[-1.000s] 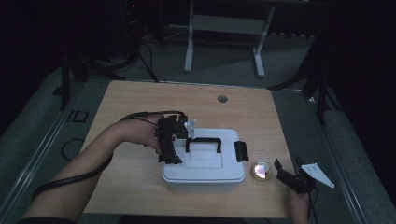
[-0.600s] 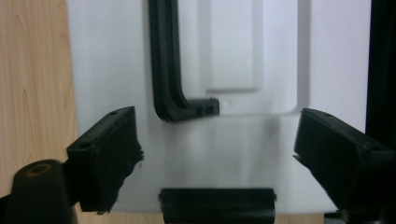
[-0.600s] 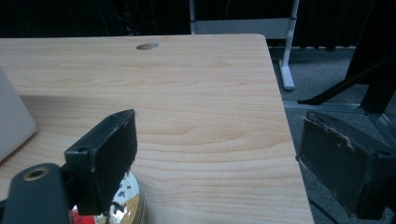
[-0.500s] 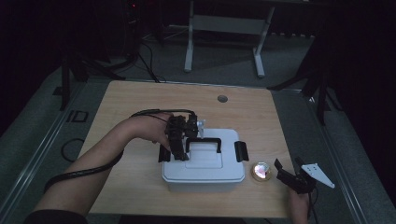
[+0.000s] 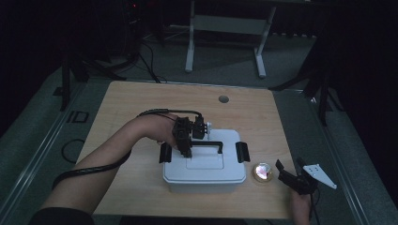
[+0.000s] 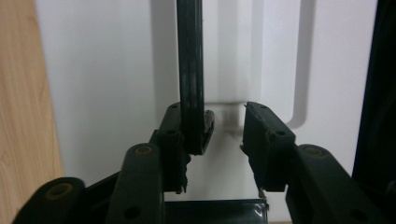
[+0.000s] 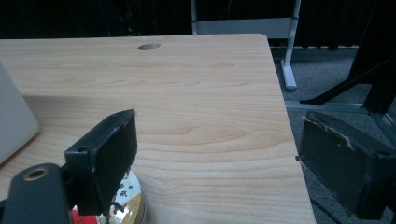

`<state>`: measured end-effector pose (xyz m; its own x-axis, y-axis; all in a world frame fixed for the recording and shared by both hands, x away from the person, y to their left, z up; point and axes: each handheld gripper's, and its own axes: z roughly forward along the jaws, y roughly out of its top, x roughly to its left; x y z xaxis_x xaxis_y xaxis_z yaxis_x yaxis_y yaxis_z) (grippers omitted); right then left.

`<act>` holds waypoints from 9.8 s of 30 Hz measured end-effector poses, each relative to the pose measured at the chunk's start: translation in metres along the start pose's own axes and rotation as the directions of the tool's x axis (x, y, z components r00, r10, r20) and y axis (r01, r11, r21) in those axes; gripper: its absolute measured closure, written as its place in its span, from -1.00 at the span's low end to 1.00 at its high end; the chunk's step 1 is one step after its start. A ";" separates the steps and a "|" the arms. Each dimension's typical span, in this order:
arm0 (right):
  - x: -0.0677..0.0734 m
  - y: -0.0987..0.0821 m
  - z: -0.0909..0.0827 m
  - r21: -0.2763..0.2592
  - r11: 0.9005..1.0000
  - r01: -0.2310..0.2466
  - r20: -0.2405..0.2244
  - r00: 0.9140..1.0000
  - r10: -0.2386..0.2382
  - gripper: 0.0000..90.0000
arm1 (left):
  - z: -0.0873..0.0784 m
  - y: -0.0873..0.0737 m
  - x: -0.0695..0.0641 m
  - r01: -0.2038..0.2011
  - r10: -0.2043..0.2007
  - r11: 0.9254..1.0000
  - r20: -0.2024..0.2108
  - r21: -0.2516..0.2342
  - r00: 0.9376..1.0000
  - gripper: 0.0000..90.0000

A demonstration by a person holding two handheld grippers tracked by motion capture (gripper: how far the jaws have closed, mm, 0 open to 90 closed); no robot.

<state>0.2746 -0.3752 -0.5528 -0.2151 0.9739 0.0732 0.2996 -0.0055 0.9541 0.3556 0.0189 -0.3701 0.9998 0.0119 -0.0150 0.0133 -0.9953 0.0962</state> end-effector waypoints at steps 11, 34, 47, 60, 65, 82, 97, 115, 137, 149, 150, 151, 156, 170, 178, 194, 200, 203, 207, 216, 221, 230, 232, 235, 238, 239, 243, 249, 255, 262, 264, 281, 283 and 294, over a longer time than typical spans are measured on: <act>0.000 0.000 0.000 -0.001 1.000 -0.003 -0.002 1.000 0.003 -0.74 | 0.001 0.001 0.004 0.040 -0.040 0.999 0.007 -0.005 0.999 0.84; 0.000 0.000 0.000 0.000 1.000 0.001 0.000 1.000 -0.001 -0.74 | -0.026 -0.004 -0.002 0.014 -0.014 0.994 -0.003 -0.107 1.000 0.85; 0.000 0.000 0.000 0.000 1.000 0.001 0.000 1.000 -0.001 -0.74 | -0.055 -0.030 -0.007 0.059 -0.065 0.991 -0.052 -0.118 0.997 0.85; 0.001 0.000 0.001 0.006 1.000 0.010 0.007 1.000 -0.010 -0.74 | -0.086 -0.108 -0.014 0.205 -0.216 0.973 -0.106 -0.106 0.971 0.85; 0.002 0.000 0.001 0.010 1.000 0.014 0.011 1.000 -0.015 -0.74 | -0.093 -0.141 -0.018 0.280 -0.295 0.951 -0.113 -0.134 0.949 0.85; 0.003 0.001 0.002 0.016 1.000 0.021 0.017 1.000 -0.021 -0.74 | -0.078 -0.249 -0.028 0.491 -0.511 0.855 -0.108 -0.169 0.853 0.85; 0.003 0.001 0.002 0.019 0.999 0.028 0.019 0.999 -0.028 -0.74 | 0.002 -0.292 -0.009 0.609 -0.627 0.771 -0.057 -0.185 0.777 0.85; 0.003 0.001 0.002 0.016 1.000 0.024 0.013 1.000 -0.024 -0.74 | 0.087 -0.303 -0.007 0.639 -0.636 0.766 0.065 -0.073 0.769 0.84; -0.031 0.009 0.000 0.240 0.970 0.032 -0.158 0.987 0.006 -0.74 | 0.093 -0.306 -0.003 0.656 -0.648 0.746 0.105 -0.114 0.755 -0.61; -0.038 0.005 -0.012 0.346 0.914 0.210 -0.335 0.938 -0.089 -0.74 | 0.088 -0.310 -0.005 0.645 -0.635 0.756 0.116 -0.113 0.764 -0.62; -0.037 0.006 -0.013 0.355 0.905 0.234 -0.353 0.930 -0.102 -0.74 | 0.088 -0.311 -0.005 0.643 -0.633 0.758 0.114 -0.109 0.766 -0.62; -0.036 0.007 -0.014 0.365 0.894 0.258 -0.371 0.922 -0.114 -0.74 | 0.088 -0.311 -0.005 0.642 -0.633 0.760 0.104 -0.104 0.767 -0.62; -0.027 0.014 -0.017 0.425 0.813 0.398 -0.455 0.870 -0.188 -0.74 | 0.086 -0.310 -0.006 0.639 -0.632 0.765 0.100 -0.081 0.769 -0.62; 0.013 0.044 -0.005 0.584 0.357 0.729 -0.658 0.682 -0.318 -0.74 | 0.085 -0.298 -0.007 0.607 -0.603 0.794 0.083 -0.030 0.794 -0.68; 0.032 0.058 0.011 0.544 0.206 0.813 -0.717 0.578 -0.389 -0.74 | 0.083 -0.295 -0.008 0.603 -0.599 0.798 0.080 -0.026 0.797 -0.68; 0.080 0.082 0.041 0.308 0.113 0.945 -0.820 0.324 -0.471 -0.74 | 0.082 -0.295 -0.008 0.604 -0.600 0.797 0.090 -0.020 0.795 -0.68; 0.090 0.080 0.057 0.285 0.080 0.955 -0.843 0.289 -0.453 -0.71 | 0.082 -0.296 -0.008 0.605 -0.601 0.796 0.095 -0.015 0.794 -0.68; 0.091 0.075 0.069 0.301 0.060 0.952 -0.848 0.296 -0.439 -0.71 | 0.082 -0.295 -0.009 0.604 -0.600 0.797 0.100 -0.013 0.794 -0.68; 0.091 0.066 0.076 0.303 0.025 0.953 -0.862 0.285 -0.419 -0.70 | 0.082 -0.295 -0.009 0.604 -0.600 0.797 0.097 -0.014 0.794 -0.68; 0.089 0.063 0.081 0.300 0.028 0.954 -0.873 0.286 -0.396 -0.54 | 0.082 -0.295 -0.009 0.602 -0.599 0.799 0.092 -0.002 0.795 -0.68; 0.090 0.075 0.073 0.297 0.036 0.954 -0.882 0.289 -0.372 -0.54 | 0.080 -0.294 -0.009 0.597 -0.595 0.803 0.082 0.001 0.800 -0.68; 0.096 0.113 0.058 0.314 0.041 0.949 -0.873 0.305 -0.379 -0.54 | 0.077 -0.292 -0.010 0.589 -0.587 0.808 0.085 0.010 0.805 -0.68; 0.099 0.124 0.054 0.310 0.052 0.949 -0.869 0.305 -0.388 -0.54 | 0.077 -0.292 -0.011 0.588 -0.586 0.809 0.086 0.011 0.806 -0.68; 0.104 0.139 0.049 0.308 0.054 0.950 -0.864 0.303 -0.403 -0.54 | 0.076 -0.291 -0.011 0.588 -0.587 0.809 0.084 0.013 0.805 -0.68; 0.110 0.151 0.046 0.326 0.058 0.944 -0.853 0.320 -0.412 -0.54 | 0.077 -0.289 -0.011 0.578 -0.578 0.816 0.075 0.020 0.813 -0.68; 0.111 0.155 0.045 0.326 0.057 0.944 -0.852 0.319 -0.416 -0.54 | 0.077 -0.289 -0.011 0.580 -0.580 0.814 0.075 0.019 0.811 -0.68; 0.120 0.170 0.041 0.329 0.067 0.942 -0.843 0.325 -0.429 -0.54 | 0.077 -0.289 -0.011 0.578 -0.577 0.816 0.078 0.012 0.813 -0.68; 0.140 0.187 0.036 0.299 0.057 0.953 -0.847 0.292 -0.443 -0.54 | 0.074 -0.287 -0.012 0.578 -0.577 0.816 0.078 0.009 0.813 -0.68; 0.165 0.202 0.033 0.258 0.056 0.964 -0.854 0.255 -0.453 -0.54 | 0.072 -0.288 -0.012 0.573 -0.574 0.819 0.067 0.030 0.816 -0.68; 0.198 0.209 0.036 0.190 0.045 0.981 -0.865 0.189 -0.465 -0.54 | 0.073 -0.286 -0.012 0.573 -0.572 0.820 0.081 0.018 0.816 -0.68; 0.206 0.208 0.037 0.167 0.044 0.985 -0.874 0.169 -0.455 -0.54 | 0.073 -0.285 -0.011 0.566 -0.565 0.825 0.082 0.016 0.821 -0.68; 0.247 0.170 0.068 0.106 -0.015 0.994 -0.908 0.090 -0.409 -0.54 | 0.075 -0.285 -0.013 0.560 -0.561 0.828 0.079 0.043 0.824 -0.68; 0.248 0.161 0.072 0.094 -0.027 0.995 -0.915 0.076 -0.396 -0.54 | 0.075 -0.285 -0.013 0.563 -0.564 0.826 0.078 0.038 0.822 -0.68; 0.243 0.131 0.093 0.110 -0.025 0.994 -0.931 0.095 -0.354 -0.54 | 0.076 -0.285 -0.013 0.560 -0.561 0.828 0.082 0.039 0.824 -0.68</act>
<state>0.3479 -0.1182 -0.4369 -0.9913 -0.1172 -0.0602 -0.1185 0.9928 0.0170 0.3374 0.2954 -0.4733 0.8148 0.5605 -0.1481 0.5704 -0.8207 0.0324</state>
